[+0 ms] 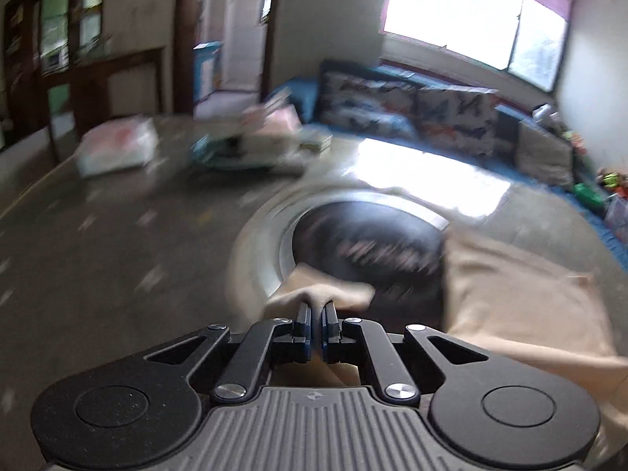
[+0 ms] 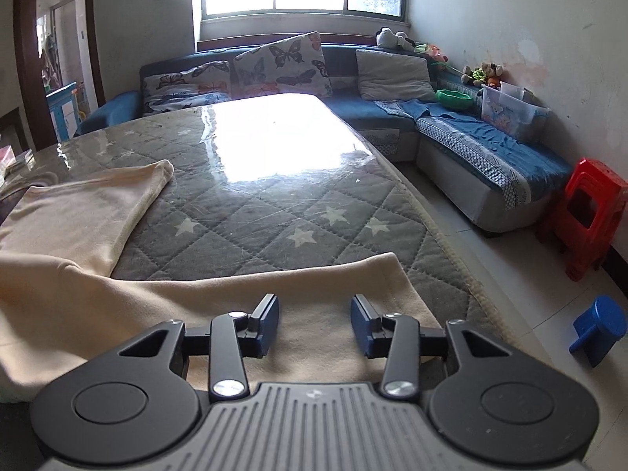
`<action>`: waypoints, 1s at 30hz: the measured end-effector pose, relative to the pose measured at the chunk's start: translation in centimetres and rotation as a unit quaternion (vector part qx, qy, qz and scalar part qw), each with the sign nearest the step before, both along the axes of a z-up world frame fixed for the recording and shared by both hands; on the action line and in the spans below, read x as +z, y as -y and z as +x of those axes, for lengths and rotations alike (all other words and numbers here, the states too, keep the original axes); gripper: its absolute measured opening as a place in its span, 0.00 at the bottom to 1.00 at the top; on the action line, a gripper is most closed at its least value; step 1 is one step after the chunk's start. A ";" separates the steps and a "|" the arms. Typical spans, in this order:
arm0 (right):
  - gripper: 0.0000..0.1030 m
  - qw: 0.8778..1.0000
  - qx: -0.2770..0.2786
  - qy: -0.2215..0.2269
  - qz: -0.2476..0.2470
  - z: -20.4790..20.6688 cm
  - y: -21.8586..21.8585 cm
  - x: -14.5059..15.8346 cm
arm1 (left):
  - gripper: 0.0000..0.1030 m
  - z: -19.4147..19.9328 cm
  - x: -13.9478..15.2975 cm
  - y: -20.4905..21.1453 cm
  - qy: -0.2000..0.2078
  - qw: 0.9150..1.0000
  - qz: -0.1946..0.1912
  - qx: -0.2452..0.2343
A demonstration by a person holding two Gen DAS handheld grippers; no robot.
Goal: Fold clothes
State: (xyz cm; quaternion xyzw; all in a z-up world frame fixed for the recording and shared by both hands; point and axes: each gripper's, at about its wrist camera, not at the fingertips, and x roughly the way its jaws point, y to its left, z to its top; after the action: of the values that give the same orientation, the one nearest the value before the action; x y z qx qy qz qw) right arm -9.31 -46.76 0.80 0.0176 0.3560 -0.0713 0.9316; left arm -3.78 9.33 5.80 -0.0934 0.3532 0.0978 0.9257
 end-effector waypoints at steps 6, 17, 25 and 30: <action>0.42 1.000 -0.008 -0.005 -0.004 0.5 0.6 0.3 | 0.15 -2.5 -1.5 -0.4 -0.028 0.999 0.031 0.014; 0.39 0.985 0.171 0.021 0.001 -2.2 -6.6 4.4 | 0.30 -5.4 0.7 11.0 0.043 0.960 0.022 -0.274; 0.39 0.935 0.354 -0.003 0.026 -2.8 -14.4 5.0 | 0.36 -3.9 -1.3 16.1 0.023 0.934 0.041 -0.355; 0.37 0.903 0.429 -0.020 0.001 -3.3 -19.0 3.4 | 0.35 -3.6 -2.4 16.5 0.007 0.927 0.052 -0.372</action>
State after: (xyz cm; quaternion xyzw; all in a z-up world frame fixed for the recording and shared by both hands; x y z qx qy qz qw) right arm -12.66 -27.77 4.25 -0.1370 0.3480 0.3350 0.8648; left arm -7.40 -7.21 3.38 0.0926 0.3500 -0.2357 0.9019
